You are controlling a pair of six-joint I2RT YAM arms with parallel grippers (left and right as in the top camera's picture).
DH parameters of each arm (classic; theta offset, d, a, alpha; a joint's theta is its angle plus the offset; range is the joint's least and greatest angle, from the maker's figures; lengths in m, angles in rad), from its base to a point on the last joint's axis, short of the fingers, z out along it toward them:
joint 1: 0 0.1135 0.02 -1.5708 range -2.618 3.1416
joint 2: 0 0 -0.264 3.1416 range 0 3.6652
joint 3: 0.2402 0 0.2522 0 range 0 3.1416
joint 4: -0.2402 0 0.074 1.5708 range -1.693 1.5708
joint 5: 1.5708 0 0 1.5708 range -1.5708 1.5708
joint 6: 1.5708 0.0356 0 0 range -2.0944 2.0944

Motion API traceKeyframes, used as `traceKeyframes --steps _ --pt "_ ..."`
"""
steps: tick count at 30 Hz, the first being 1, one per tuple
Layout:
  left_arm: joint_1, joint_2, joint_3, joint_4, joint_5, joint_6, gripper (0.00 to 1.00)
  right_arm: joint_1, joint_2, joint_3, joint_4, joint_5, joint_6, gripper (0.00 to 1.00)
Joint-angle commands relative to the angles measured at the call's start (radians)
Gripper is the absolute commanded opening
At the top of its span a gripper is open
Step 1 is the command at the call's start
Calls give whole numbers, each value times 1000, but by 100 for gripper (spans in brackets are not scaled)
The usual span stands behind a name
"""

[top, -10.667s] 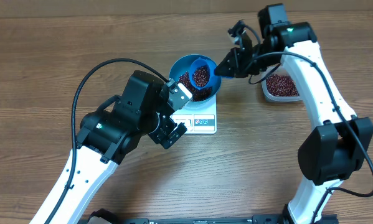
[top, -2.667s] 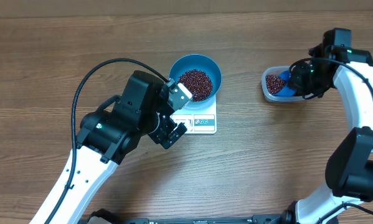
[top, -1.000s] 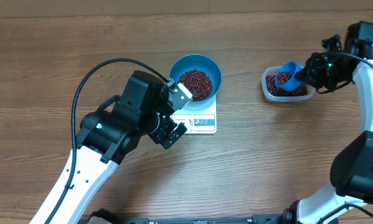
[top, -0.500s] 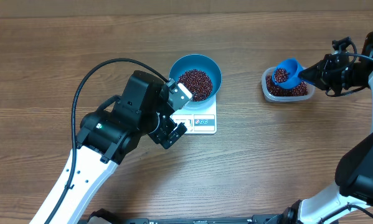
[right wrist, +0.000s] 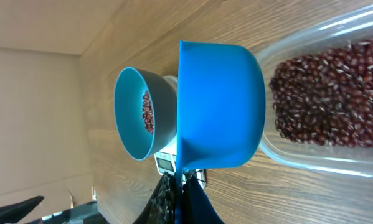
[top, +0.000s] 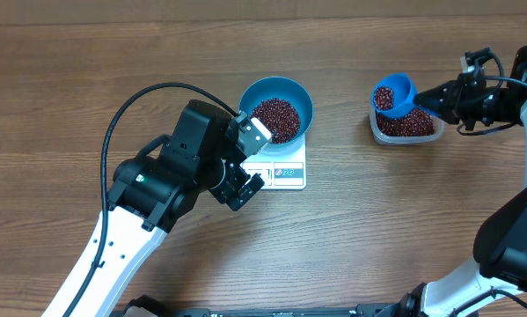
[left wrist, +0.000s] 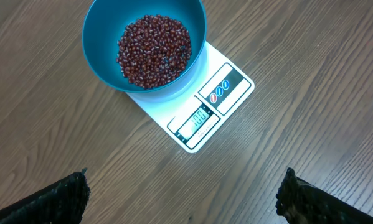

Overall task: Scoop item into bowl and weigh 150g on scale
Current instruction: 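Lift the filled scoop out of the tub with the right gripper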

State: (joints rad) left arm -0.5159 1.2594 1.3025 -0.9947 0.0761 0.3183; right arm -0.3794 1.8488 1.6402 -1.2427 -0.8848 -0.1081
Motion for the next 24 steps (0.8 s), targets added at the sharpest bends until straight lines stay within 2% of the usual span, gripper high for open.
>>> traceKeyframes --steps 1,8,17,24 --pt "7 -3 23 4 -6 18 99 25 -5 31 4 -57 -32 4" --pt "7 -3 23 5 -6 18 100 84 -24 57 10 -60 -32 4" --pt "7 -3 23 5 -6 18 99 238 -31 141 10 -51 -31 4" --pt "7 -3 23 5 -6 18 99 381 -31 193 28 104 5 4"
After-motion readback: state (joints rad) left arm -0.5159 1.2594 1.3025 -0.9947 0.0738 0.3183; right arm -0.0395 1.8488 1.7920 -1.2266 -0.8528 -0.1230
